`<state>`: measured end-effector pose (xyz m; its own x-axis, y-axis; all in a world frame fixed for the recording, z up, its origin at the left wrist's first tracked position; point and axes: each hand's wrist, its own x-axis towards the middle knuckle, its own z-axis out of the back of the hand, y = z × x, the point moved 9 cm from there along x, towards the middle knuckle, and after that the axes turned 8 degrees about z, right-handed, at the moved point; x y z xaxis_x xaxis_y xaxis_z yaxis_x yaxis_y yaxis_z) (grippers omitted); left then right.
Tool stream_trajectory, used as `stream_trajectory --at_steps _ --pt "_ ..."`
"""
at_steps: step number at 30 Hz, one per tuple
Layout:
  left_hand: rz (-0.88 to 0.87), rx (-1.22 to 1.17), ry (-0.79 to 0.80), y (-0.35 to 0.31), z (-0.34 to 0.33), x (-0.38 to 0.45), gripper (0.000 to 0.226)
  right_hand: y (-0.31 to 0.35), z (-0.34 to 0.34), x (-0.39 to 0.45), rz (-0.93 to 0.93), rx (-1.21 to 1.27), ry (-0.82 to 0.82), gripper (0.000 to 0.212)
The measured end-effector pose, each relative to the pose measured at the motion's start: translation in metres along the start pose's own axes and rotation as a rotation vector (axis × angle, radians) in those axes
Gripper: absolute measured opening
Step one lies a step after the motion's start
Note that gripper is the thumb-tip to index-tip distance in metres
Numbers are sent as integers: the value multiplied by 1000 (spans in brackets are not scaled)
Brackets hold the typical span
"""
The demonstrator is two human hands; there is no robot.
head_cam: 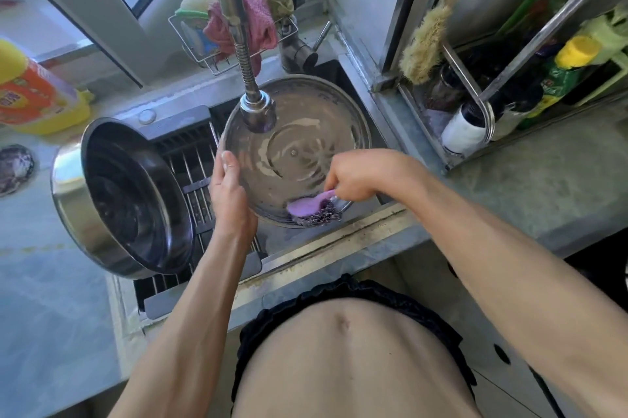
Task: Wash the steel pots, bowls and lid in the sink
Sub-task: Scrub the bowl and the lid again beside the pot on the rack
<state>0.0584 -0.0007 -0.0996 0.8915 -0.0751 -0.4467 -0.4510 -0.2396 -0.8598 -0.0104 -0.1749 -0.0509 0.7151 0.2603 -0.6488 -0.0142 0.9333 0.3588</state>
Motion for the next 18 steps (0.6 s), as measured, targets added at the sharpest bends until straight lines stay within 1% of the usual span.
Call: stream_trajectory --at_steps 3,5,7,9,10,12,14,15,18 --pt "-124 116 -29 -10 -7 0 40 28 4 12 47 133 -162 29" --pt "-180 119 -57 -15 1 2 41 30 -1 16 34 158 -145 29" --pt "-222 131 -59 -20 10 0 39 9 -4 14 -91 50 -93 30" --pt "-246 186 -44 -21 8 -5 39 -16 -2 3 -281 -45 -107 33" --pt "-249 211 -52 -19 7 -6 37 -18 -1 0 -324 -77 -135 34" --pt "-262 241 -90 -17 7 -9 34 2 -6 6 -265 -92 -173 34" --pt "-254 246 -111 -16 8 -8 32 26 -20 15 -166 -100 -154 32" --pt "-241 242 -120 -15 10 -8 33 28 -25 18 -154 -129 -148 32" --pt "-187 253 -135 -6 16 -8 39 2 -20 23 -252 -282 -151 36"
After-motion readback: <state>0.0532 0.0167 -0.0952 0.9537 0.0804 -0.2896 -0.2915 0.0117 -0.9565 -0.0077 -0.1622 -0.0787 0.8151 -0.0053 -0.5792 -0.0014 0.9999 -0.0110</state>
